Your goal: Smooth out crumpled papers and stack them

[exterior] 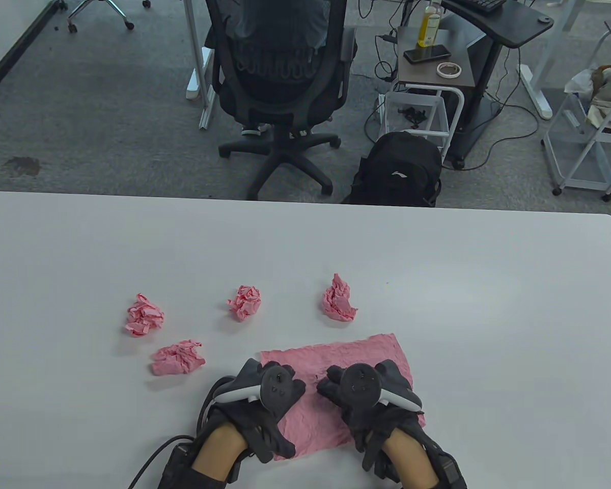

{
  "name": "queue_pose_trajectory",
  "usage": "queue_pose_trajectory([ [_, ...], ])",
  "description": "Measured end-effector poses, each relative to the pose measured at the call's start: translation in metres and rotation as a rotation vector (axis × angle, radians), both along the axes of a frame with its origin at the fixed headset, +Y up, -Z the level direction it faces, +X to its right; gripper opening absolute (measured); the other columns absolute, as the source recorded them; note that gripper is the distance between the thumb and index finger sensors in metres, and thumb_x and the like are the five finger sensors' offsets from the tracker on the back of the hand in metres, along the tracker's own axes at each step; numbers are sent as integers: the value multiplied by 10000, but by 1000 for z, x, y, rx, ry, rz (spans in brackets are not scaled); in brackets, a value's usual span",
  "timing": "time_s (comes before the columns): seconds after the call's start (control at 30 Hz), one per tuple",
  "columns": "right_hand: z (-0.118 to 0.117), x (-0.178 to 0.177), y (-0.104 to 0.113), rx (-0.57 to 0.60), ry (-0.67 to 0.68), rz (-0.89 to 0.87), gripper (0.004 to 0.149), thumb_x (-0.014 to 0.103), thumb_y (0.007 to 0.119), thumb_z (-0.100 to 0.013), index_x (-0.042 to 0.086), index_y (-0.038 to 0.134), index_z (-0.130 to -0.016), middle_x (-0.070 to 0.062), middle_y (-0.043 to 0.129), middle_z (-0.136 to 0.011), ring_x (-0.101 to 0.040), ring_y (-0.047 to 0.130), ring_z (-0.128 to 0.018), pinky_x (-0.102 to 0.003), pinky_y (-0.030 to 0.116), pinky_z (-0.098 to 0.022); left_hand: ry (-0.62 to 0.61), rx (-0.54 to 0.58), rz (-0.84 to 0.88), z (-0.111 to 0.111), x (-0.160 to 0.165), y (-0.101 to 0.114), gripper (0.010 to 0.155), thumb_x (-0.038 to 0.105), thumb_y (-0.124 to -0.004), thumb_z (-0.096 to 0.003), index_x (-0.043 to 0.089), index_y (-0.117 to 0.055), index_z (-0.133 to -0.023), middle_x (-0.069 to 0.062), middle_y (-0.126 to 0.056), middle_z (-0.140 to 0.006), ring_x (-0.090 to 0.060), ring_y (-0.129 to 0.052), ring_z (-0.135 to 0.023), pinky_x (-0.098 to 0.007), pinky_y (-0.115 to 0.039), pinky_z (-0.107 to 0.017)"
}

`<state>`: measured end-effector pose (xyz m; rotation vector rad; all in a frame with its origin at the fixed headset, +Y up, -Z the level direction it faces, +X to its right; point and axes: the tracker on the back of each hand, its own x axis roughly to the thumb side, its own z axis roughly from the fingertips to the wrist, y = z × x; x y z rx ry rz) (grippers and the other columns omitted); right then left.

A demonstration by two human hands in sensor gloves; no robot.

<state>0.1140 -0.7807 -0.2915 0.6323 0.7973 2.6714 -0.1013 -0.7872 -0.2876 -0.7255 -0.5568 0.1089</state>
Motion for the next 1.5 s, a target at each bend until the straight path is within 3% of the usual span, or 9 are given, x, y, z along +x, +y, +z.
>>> queue_pose_trajectory([
  [0.27, -19, 99, 3, 4, -468, -88, 681, -17, 767, -427, 141, 483, -1025, -135, 271, -1129, -412, 234, -996, -531, 344, -694, 2, -1, -2, 1, 0, -1, 1130, 668, -885, -365, 306, -141, -1134, -33, 43, -1134, -346, 77, -1100, -639, -82, -756],
  [0.33, -20, 104, 10, 107, -422, -143, 651, 40, 778, -436, 133, 512, -1023, -192, 400, -1121, -472, 358, -981, -570, 438, -673, 2, -1, -2, 1, -1, -1, 1130, 667, -887, -366, 303, -142, -1134, -60, 43, -1133, -348, 76, -1099, -638, -82, -756],
  [0.5, -14, 115, 33, 349, -702, -55, 545, 243, 789, -505, 49, 653, -996, -279, 661, -1021, -552, 599, -872, -660, 499, -611, -18, 2, 12, 2, -1, 0, 1119, 644, -903, -368, 292, -171, -1138, -63, 20, -1140, -359, 57, -1104, -643, -95, -759],
  [0.7, -25, 92, 19, 315, -676, 309, 578, 379, 885, -440, 104, 727, -923, -237, 689, -974, -520, 680, -812, -626, 587, -567, -32, 8, 9, 3, 1, 1, 1106, 630, -904, -375, 281, -186, -1140, -72, 2, -1144, -371, 36, -1109, -647, -115, -762],
  [0.9, -21, 86, 24, 406, -639, 86, 387, 293, 901, -435, 186, 832, -801, -214, 753, -977, -497, 743, -818, -612, 641, -558, -27, 5, 11, 3, 0, 0, 1101, 630, -898, -379, 286, -179, -1140, -67, 9, -1142, -365, 43, -1107, -642, -107, -761],
  [1.1, -15, 128, 20, 70, -877, -666, 565, 185, 868, -439, 88, 587, -920, -124, 880, -753, -345, 977, -531, -504, 807, -384, -18, 3, 24, 4, 0, 0, 1083, 625, -887, -388, 290, -185, -1140, -65, 8, -1142, -360, 46, -1106, -639, -100, -758],
  [1.17, -17, 130, 11, -109, -839, -769, 817, 215, 889, -438, 26, 353, -1025, -124, 820, -761, -307, 957, -502, -497, 796, -378, -15, 2, 26, 4, 0, 0, 1082, 622, -890, -388, 290, -185, -1140, -65, 9, -1141, -357, 47, -1106, -638, -97, -758],
  [1.27, -19, 127, -1, -274, -772, -820, 883, 256, 905, -438, -40, 302, -1012, -82, 818, -699, -227, 942, -433, -465, 801, -342, -15, 3, 25, 4, 0, 0, 1082, 622, -888, -388, 290, -184, -1140, -62, 8, -1142, -359, 46, -1106, -639, -99, -758],
  [1.5, -20, 122, -7, -347, -697, -888, 481, 358, 846, -496, 135, 751, -911, -39, 802, -645, -237, 911, -465, -479, 773, -369, -17, 1, 28, 4, 0, -1, 1081, 619, -889, -389, 287, -185, -1140, -66, 10, -1141, -362, 48, -1104, -640, -97, -756],
])
